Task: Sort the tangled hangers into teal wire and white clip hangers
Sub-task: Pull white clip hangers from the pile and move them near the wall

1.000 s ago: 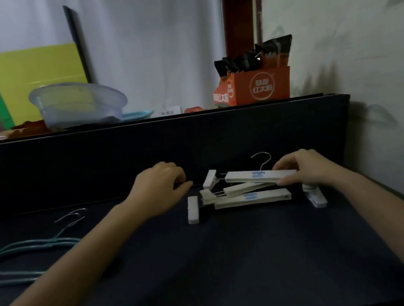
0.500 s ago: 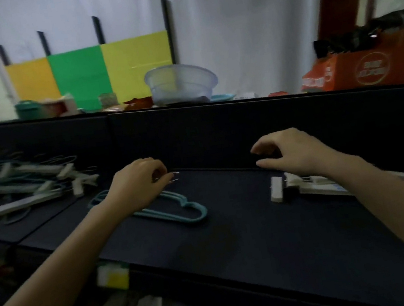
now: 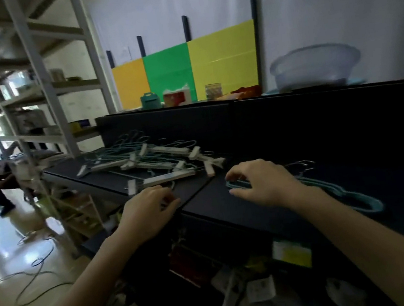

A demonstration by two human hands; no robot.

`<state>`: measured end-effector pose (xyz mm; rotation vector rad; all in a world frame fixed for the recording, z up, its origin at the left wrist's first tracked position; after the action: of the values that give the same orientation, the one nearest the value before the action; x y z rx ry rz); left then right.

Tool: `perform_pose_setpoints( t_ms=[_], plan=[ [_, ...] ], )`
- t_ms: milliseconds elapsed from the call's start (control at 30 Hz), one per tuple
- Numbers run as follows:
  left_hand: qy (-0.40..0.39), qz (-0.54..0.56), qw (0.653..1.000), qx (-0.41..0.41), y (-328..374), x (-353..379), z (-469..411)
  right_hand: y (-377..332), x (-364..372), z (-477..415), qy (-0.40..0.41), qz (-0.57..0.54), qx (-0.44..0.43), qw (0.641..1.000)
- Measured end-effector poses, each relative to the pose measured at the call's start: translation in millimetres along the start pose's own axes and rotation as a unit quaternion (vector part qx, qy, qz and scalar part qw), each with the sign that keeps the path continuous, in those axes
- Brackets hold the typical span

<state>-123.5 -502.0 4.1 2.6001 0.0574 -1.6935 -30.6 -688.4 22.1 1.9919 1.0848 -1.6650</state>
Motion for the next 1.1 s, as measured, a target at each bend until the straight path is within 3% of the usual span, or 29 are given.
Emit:
perform_pose_setpoints(
  t_ms=[300, 600, 800, 1100],
  plan=[
    [0.019, -0.001, 0.998, -0.054, -130.4, -13.1, 54.0, -103.6, 59.8, -78.5, -0.038, -0.028, -0.013, 0.999],
    [0.053, 0.036, 0.995, -0.072, -217.5, -1.7, 35.6, -138.8, 88.0, -163.9, -0.055, -0.014, -0.011, 0.998],
    [0.054, 0.048, 0.997, -0.030, -272.9, 18.5, -17.1, -137.4, 99.1, -233.6, -0.032, 0.040, 0.010, 0.999],
    [0.032, 0.075, 0.995, 0.048, -345.5, 47.6, -106.0, -107.9, 101.8, -317.2, -0.015, 0.085, 0.120, 0.989]
  ],
)
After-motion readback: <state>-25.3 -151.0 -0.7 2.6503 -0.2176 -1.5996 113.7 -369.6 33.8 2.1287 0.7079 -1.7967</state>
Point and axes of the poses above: each hand's wrist, its own z-axis away from the middle knuckle, its own x-axis out of the palm, y = z × x, the point moved 5 cm from there along -z, towards the middle knuckle, and after that the axes turned 7 degrees about x, right-handed, at the moved point
